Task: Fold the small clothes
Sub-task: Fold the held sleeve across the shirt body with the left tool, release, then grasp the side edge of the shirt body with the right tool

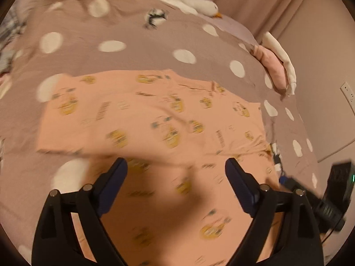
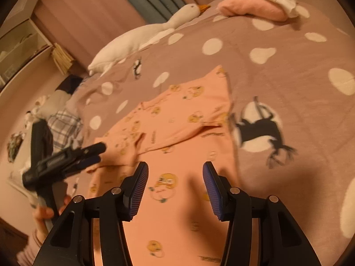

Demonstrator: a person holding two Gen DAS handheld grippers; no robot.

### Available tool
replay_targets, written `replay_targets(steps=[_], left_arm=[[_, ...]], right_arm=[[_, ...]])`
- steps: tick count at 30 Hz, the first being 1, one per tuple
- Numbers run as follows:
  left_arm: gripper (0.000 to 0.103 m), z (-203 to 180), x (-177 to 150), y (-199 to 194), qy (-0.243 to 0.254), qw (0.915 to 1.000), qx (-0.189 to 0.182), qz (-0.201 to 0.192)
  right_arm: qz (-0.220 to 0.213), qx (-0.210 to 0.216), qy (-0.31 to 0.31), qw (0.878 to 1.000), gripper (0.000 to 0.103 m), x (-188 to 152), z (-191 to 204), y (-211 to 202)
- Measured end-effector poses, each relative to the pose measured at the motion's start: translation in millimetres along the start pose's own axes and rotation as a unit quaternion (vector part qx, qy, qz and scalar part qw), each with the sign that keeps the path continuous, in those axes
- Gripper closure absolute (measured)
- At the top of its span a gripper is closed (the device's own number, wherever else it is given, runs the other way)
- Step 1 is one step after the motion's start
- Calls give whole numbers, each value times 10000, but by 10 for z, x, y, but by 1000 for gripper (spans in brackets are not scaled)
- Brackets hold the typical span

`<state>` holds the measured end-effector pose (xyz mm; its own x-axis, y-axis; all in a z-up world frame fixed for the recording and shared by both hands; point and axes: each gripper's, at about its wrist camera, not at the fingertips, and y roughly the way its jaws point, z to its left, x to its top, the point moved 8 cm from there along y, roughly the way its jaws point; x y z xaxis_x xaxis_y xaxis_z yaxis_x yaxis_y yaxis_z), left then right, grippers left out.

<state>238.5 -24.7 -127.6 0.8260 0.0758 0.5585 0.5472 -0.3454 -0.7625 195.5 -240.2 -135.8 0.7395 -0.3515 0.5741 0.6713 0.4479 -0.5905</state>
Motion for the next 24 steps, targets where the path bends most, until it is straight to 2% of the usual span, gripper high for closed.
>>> replay_targets(steps=[3,7,9,11,14,20,22,24], left_arm=[[12,165,-229,-142,71,9997,213,-58],[12,389,-562,-263,9,9991,435,-11],[12,498,-699,-318,-49,9980,634,-14],[12,571,-777,-372,-148,9976,679,-48],[12,635,-873,-452,-282,9985,468,-76],[12,733,-950,-536,-428,9984,336,-120],[12,764,-971,-534,-489,9983,286,-120],[12,796,-991,-527,-540,9981,278,-108]], right_arm=[[260,343,7,9991,52,5,224,218],[490,523,-155,9973,52,11,524,561],[659,742,-75,9950,52,28,666,789],[779,787,29,9938,52,48,726,960],[847,576,13,9947,52,92,769,1191],[999,117,-204,9947,52,91,779,1470],[1007,92,-217,9946,53,75,783,1512],[970,-29,-320,9948,63,67,808,1540]])
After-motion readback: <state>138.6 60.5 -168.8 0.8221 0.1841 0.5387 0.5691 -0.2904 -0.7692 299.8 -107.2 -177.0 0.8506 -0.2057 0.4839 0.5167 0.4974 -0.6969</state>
